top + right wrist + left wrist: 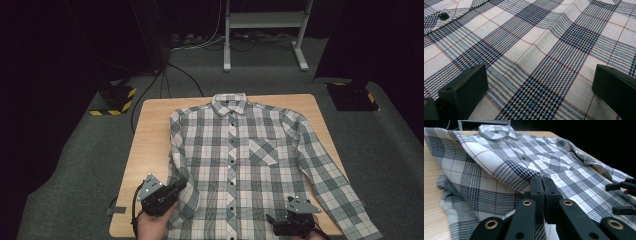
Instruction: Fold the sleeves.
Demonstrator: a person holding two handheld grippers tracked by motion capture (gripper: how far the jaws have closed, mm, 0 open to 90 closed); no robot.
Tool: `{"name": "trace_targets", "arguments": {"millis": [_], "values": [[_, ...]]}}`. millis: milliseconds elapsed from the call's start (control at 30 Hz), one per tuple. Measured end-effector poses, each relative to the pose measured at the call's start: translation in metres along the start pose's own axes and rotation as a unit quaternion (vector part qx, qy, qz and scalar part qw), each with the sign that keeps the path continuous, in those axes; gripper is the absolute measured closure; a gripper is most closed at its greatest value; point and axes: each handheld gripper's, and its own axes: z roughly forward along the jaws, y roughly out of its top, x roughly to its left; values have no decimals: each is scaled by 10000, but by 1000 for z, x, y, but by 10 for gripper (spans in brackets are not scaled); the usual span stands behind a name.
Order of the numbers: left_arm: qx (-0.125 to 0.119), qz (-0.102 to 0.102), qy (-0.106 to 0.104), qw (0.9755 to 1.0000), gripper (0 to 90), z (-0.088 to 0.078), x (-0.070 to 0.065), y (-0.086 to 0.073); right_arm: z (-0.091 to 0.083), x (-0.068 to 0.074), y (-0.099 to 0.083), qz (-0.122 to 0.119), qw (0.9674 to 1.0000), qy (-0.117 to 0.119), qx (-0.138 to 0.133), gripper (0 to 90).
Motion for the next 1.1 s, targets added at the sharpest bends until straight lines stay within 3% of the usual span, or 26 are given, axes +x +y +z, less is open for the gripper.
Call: {"name": "trace_targets", "arguments": {"millis": [467,1100], "values": [[215,145,-203,9995,883,28,-18,-1,0,0,0,-1,10000,7,0,0],[590,250,-221,9977,880,62,-24,-7,0,0,0,-7,10000,8,-1,0]]}}
